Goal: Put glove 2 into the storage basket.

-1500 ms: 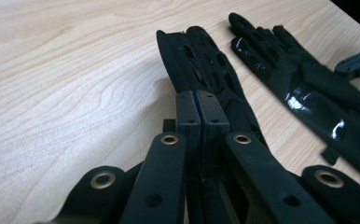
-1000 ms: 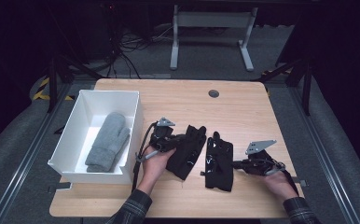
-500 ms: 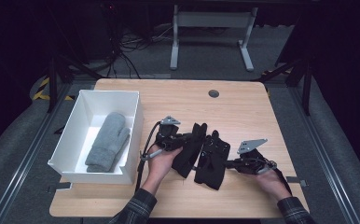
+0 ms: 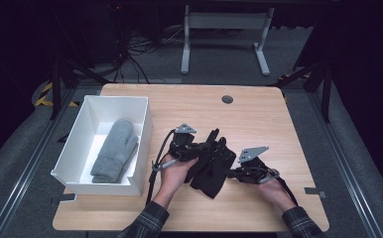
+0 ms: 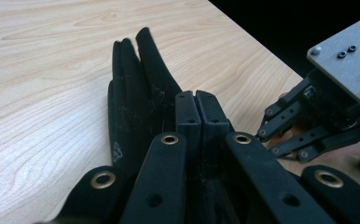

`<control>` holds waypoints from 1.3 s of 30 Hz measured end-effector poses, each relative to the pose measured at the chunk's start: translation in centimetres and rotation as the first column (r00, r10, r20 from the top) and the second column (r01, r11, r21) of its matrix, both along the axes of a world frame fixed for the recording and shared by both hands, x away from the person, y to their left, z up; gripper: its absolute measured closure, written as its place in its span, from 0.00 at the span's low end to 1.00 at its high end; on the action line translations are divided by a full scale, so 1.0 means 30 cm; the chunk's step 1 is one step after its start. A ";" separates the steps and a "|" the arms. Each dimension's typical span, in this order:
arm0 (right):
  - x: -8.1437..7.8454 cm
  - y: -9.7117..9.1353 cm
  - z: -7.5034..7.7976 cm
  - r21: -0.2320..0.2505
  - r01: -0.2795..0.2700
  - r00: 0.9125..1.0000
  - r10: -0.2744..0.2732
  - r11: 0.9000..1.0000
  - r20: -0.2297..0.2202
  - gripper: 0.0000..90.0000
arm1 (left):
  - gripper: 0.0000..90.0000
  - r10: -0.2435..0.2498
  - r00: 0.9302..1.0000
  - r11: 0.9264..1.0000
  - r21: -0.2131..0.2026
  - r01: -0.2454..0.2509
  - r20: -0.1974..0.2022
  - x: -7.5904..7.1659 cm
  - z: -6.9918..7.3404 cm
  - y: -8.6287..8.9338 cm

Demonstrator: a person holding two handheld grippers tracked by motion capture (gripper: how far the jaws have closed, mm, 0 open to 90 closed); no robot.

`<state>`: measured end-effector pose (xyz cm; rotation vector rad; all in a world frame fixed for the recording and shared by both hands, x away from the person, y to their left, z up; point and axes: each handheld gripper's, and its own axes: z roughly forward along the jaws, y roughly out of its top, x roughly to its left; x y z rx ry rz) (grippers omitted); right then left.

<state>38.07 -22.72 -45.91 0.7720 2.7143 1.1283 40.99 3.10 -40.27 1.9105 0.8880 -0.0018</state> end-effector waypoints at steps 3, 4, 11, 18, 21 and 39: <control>0.003 0.028 -0.003 0.005 -0.010 1.000 0.010 1.000 0.003 1.00 | 0.99 -0.005 1.000 1.000 0.001 0.005 -0.005 -0.003 -0.005 -0.010; 0.004 0.034 -0.004 0.004 -0.010 1.000 0.010 1.000 0.003 1.00 | 0.99 -0.009 1.000 1.000 0.003 0.009 -0.007 -0.004 -0.007 -0.012; 0.010 0.055 -0.008 0.010 -0.013 1.000 0.013 1.000 0.006 1.00 | 0.99 -0.024 1.000 1.000 0.017 0.024 -0.015 -0.010 -0.022 -0.039; 0.016 0.072 -0.012 0.018 -0.013 1.000 0.012 1.000 0.010 1.00 | 0.99 -0.040 0.999 0.999 0.032 0.041 -0.029 -0.020 -0.035 -0.071; 0.018 0.079 -0.014 0.021 -0.015 1.000 0.015 1.000 0.012 1.00 | 0.99 -0.050 0.998 0.998 0.027 0.051 -0.033 -0.025 -0.038 -0.084; -0.001 -0.057 0.052 0.050 0.060 0.996 -0.064 0.997 0.067 0.94 | 0.93 -0.089 0.996 0.993 0.070 0.091 -0.030 -0.030 -0.061 -0.085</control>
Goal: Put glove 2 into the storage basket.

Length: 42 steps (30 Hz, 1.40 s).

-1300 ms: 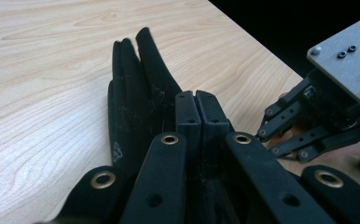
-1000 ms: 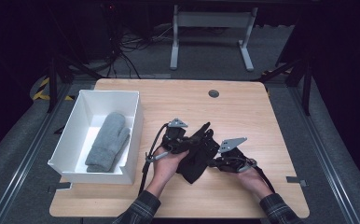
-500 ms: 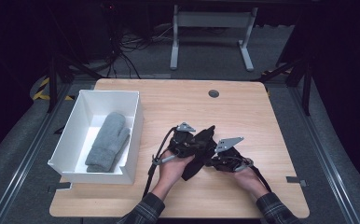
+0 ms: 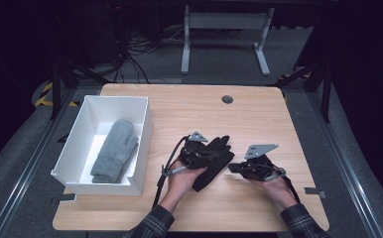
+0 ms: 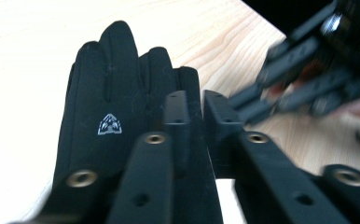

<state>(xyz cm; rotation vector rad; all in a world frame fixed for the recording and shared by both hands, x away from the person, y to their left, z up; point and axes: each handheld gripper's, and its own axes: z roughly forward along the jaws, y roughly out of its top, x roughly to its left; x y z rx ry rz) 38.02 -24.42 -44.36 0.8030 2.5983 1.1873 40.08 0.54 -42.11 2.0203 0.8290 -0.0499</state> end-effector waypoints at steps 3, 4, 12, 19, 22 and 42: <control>-0.003 -0.057 0.010 0.012 0.043 0.999 -0.043 0.999 0.008 0.84 | 1.00 -0.022 1.000 0.999 0.028 0.022 -0.007 -0.014 -0.011 0.003; -0.004 -0.081 0.012 0.011 0.063 0.998 -0.063 0.998 0.010 0.79 | 1.00 -0.025 1.000 0.999 0.038 0.026 -0.009 -0.019 -0.015 0.004; 0.005 -0.172 -0.010 -0.003 0.168 0.986 -0.168 0.986 0.001 0.44 | 1.00 -0.071 0.997 0.991 0.112 0.075 -0.040 -0.069 -0.075 -0.002; 0.003 -0.187 -0.033 -0.031 0.185 0.983 -0.185 0.982 -0.007 0.39 | 1.00 -0.102 0.994 0.969 0.224 0.107 -0.033 -0.106 -0.097 -0.007; 0.004 -0.188 -0.036 -0.037 0.190 0.982 -0.190 0.981 -0.001 0.37 | 1.00 -0.103 0.994 0.965 0.241 0.106 -0.028 -0.115 -0.095 0.008; 0.017 -0.176 -0.075 -0.084 0.230 0.973 -0.225 0.970 0.056 0.21 | 0.67 -0.190 0.979 0.953 0.253 0.165 0.077 -0.116 -0.017 0.091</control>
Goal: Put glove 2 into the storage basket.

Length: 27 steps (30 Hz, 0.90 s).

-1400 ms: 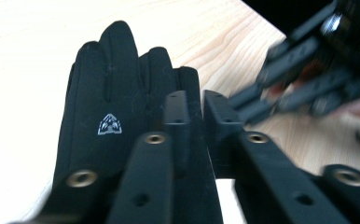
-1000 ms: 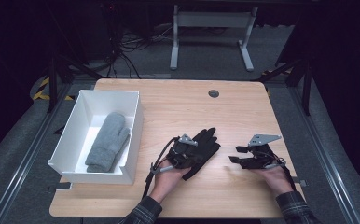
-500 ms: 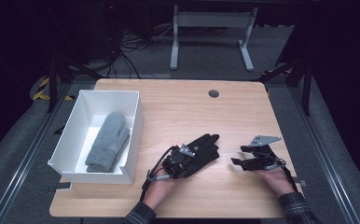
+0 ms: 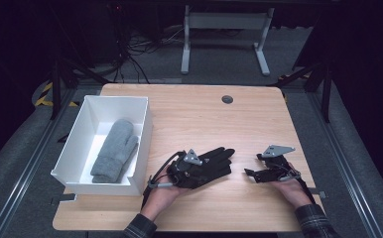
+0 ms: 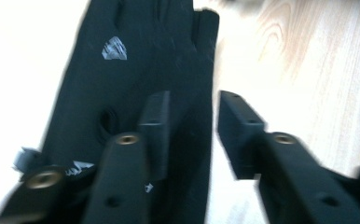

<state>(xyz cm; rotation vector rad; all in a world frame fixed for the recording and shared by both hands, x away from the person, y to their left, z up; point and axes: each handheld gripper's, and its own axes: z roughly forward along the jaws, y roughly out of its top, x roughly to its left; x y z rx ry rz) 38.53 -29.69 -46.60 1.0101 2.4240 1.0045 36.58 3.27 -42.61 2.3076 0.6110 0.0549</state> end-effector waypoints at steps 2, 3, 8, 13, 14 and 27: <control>0.000 -0.001 -0.003 0.002 0.001 1.000 -0.001 1.000 0.006 0.19 | 0.56 -0.012 1.000 1.000 0.014 0.011 0.023 0.018 0.007 -0.010; 0.001 0.000 -0.005 0.004 0.002 1.000 -0.002 1.000 0.007 0.18 | 0.51 -0.019 0.999 1.000 0.022 0.018 0.038 0.028 0.008 -0.016; 0.001 0.002 -0.009 0.011 0.004 1.000 -0.004 1.000 0.012 0.17 | 0.31 -0.040 0.995 0.997 0.071 0.034 0.087 0.082 -0.003 -0.045; 0.001 0.002 -0.010 0.014 0.005 1.000 -0.005 1.000 0.015 0.17 | 0.27 -0.035 0.996 0.993 0.112 0.026 0.080 0.122 -0.040 -0.068; 0.001 0.002 -0.010 0.015 0.005 1.000 -0.005 1.000 0.016 0.16 | 0.27 -0.037 0.997 0.992 0.122 0.028 0.072 0.127 -0.050 -0.072; 0.000 0.003 -0.011 0.016 0.007 1.000 -0.008 1.000 0.017 0.16 | 0.22 -0.017 0.999 0.993 0.115 0.012 0.041 0.149 -0.092 -0.066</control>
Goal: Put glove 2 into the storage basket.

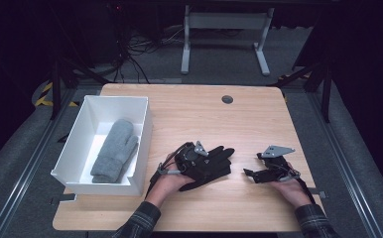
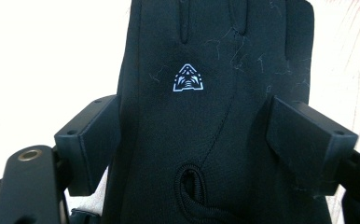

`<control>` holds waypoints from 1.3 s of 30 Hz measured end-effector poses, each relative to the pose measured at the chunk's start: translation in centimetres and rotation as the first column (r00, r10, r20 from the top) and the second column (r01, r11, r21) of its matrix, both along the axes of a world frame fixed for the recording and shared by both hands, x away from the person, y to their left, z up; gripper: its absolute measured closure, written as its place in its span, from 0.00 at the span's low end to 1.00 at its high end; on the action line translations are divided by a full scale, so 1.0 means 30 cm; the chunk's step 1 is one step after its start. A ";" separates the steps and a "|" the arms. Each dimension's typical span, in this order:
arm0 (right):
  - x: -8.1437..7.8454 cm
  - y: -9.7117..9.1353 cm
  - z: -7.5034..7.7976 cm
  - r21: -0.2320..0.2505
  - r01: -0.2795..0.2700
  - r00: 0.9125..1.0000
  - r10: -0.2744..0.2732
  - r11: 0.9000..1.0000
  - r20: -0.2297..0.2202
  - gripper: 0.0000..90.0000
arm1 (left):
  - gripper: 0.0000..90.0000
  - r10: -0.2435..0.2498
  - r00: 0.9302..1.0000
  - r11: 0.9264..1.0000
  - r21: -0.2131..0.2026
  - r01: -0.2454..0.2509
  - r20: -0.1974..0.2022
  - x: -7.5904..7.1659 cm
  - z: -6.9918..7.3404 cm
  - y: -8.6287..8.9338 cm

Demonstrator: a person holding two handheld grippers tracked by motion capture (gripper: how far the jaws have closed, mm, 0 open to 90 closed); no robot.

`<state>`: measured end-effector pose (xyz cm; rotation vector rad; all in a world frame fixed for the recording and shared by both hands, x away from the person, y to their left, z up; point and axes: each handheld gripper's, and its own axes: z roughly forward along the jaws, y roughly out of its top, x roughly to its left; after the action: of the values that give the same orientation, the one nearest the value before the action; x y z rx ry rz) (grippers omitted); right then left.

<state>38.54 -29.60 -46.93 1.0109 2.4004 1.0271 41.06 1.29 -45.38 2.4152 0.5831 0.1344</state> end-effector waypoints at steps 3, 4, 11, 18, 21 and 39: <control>0.000 0.000 0.000 0.000 0.001 1.000 -0.001 1.000 0.000 0.16 | 0.22 0.000 1.000 1.000 -0.005 0.000 0.003 0.000 -0.004 0.002; 0.000 0.001 0.000 -0.001 0.001 1.000 -0.001 1.000 0.000 0.16 | 0.24 -0.004 1.000 1.000 -0.004 0.004 0.002 -0.002 -0.003 0.002; -0.001 0.002 0.000 -0.001 0.004 1.000 -0.004 1.000 0.001 0.16 | 0.68 -0.058 0.998 0.998 0.002 0.058 0.001 -0.047 0.012 -0.004; -0.002 0.003 0.000 -0.001 0.005 1.000 -0.005 1.000 0.001 0.16 | 0.75 -0.004 0.999 1.000 -0.006 0.004 -0.050 -0.057 0.056 -0.002; -0.002 0.003 0.000 -0.002 0.005 1.000 -0.005 1.000 0.001 0.16 | 0.75 0.017 0.998 1.000 -0.023 -0.018 -0.056 -0.066 0.095 0.005; -0.002 0.003 0.000 -0.003 0.006 1.000 -0.006 1.000 0.001 0.16 | 0.75 0.131 0.991 0.988 -0.079 -0.133 -0.032 -0.068 0.419 0.123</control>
<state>38.49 -29.50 -46.93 1.0156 2.3957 1.0219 39.01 5.00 -32.81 2.3035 0.7468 0.1323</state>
